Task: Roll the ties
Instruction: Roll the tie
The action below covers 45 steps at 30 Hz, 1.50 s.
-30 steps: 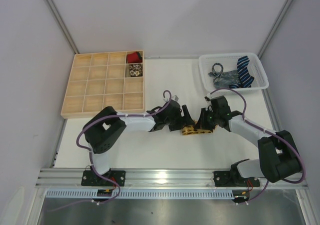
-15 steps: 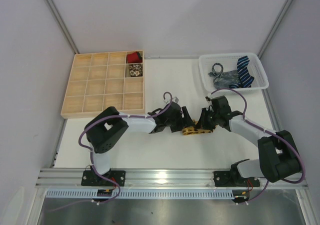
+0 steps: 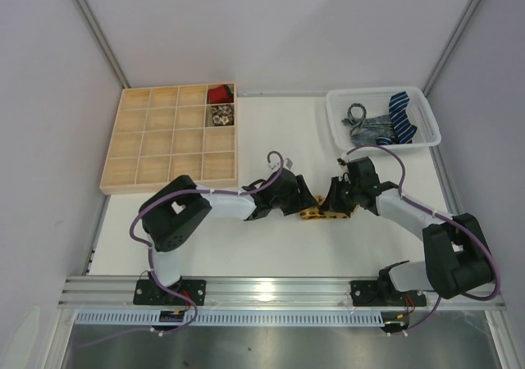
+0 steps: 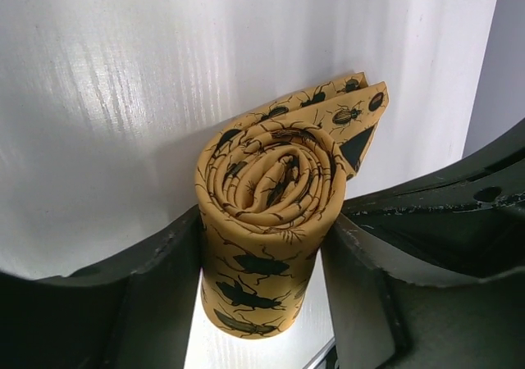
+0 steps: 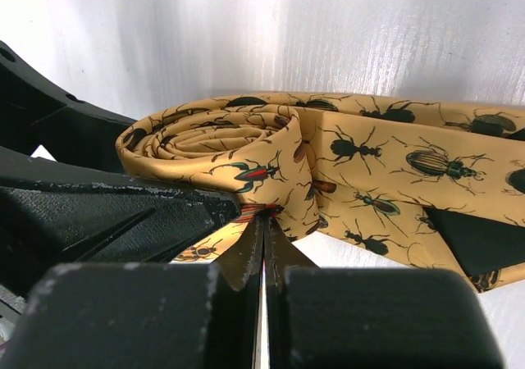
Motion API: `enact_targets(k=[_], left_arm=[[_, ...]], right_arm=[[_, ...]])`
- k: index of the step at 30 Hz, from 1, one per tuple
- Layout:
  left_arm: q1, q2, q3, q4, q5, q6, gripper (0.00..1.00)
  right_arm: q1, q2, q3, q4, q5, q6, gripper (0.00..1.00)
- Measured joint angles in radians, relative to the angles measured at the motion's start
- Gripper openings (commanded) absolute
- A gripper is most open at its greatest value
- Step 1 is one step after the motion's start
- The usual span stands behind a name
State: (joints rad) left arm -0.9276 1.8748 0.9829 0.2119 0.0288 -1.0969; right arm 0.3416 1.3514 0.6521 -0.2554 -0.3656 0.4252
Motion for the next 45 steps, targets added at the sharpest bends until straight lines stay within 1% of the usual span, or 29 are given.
enact_targets(k=[3,4,6,7,9,10,12,13,17,22,27,31,37,45], left_arm=[[-0.001,0.003,0.000,0.013,0.000,0.006,0.53],[-0.002,0.005,0.000,0.016,0.000,0.007,0.46],[-0.002,0.007,0.004,0.019,0.001,0.012,0.40],[-0.002,0.010,0.009,0.020,0.001,0.017,0.32],[-0.003,0.015,0.020,0.020,0.002,0.028,0.26],[-0.003,0.018,0.027,0.018,0.002,0.036,0.19],[-0.003,0.024,0.042,0.006,0.004,0.054,0.10],[-0.004,0.027,0.049,0.001,0.004,0.063,0.00],[-0.004,0.037,0.092,-0.053,0.010,0.113,0.00],[-0.002,0.037,0.161,-0.174,0.008,0.203,0.01],[0.014,0.038,0.240,-0.341,0.011,0.315,0.01],[0.021,0.040,0.293,-0.467,-0.009,0.372,0.00],[0.023,0.040,0.335,-0.599,-0.055,0.397,0.00],[0.011,0.040,0.389,-0.757,-0.124,0.417,0.00]], right_arm=[[-0.002,0.000,0.000,0.000,0.000,0.000,0.00],[-0.002,0.001,0.000,0.000,0.000,0.000,0.00],[-0.002,0.001,0.000,-0.001,-0.002,0.000,0.00],[-0.002,0.001,0.000,-0.002,-0.002,0.000,0.00],[-0.002,0.001,0.000,-0.002,-0.002,0.000,0.00],[-0.002,0.001,0.000,-0.002,-0.002,0.000,0.00],[-0.002,0.001,0.000,-0.005,-0.001,0.000,0.00],[-0.002,0.001,0.000,-0.005,-0.001,0.000,0.00],[-0.004,0.000,0.011,-0.034,0.005,0.000,0.00],[-0.010,-0.036,0.060,-0.111,0.043,0.005,0.00],[-0.038,-0.087,0.114,-0.170,0.095,0.011,0.00],[-0.054,-0.087,0.122,-0.174,0.085,0.016,0.00],[-0.037,-0.014,0.119,-0.122,-0.022,0.033,0.00],[0.023,0.117,0.097,0.023,-0.134,0.099,0.00]])
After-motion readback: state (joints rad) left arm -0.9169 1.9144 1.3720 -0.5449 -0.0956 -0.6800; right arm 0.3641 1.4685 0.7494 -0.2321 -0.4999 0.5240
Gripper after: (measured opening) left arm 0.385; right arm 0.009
